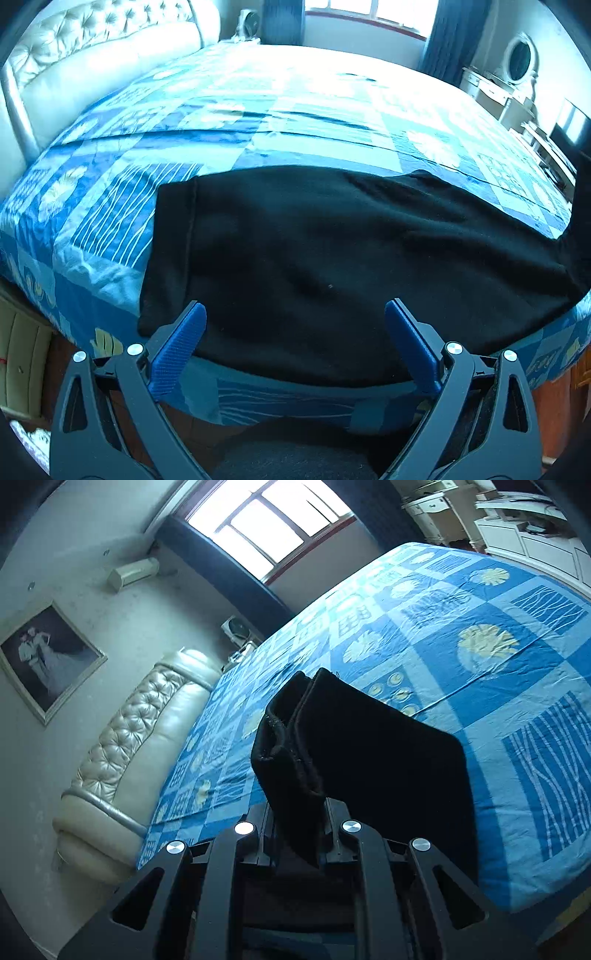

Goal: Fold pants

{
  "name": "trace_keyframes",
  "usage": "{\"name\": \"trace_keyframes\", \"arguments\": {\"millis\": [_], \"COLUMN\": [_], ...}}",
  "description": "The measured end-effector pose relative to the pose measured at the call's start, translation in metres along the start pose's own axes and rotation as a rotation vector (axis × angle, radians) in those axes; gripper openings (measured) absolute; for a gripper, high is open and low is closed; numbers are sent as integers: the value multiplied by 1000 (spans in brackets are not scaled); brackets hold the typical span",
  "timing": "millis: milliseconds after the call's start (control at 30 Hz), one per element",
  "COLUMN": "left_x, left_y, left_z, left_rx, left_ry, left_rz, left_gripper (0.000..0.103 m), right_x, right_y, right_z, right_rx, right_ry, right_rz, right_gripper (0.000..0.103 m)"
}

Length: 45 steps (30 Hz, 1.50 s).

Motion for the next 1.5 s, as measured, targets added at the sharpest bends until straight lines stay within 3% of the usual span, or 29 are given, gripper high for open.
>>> {"name": "trace_keyframes", "arguments": {"millis": [67,267,633,1500], "left_x": [0,10,13,11], "left_y": [2,4,0,-8], "left_z": [-4,-6,-5,-1], "left_rx": [-2,11,1,-23], "left_ry": [24,-5,2,12], "left_rz": [37,50,68,68], "left_gripper": [97,97,97,97], "right_x": [-16,-55,-103,-126], "right_y": [-13,-59,-108,-124], "right_z": [13,58,122,173], "right_rx": [-22,-113,-198,-220], "right_ry": [36,134,307,528], "right_rz": [11,52,149,295], "right_gripper": [15,15,15,17]}}
Point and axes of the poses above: each gripper's, at about its wrist camera, not at the fingertips, and y roughly against the way its jaws point, x to its right, z to its underside, the point moved 3 cm from there along -y, roughly the way its jaws point, and after that the axes turned 15 degrees about z, right-handed, at the moved point
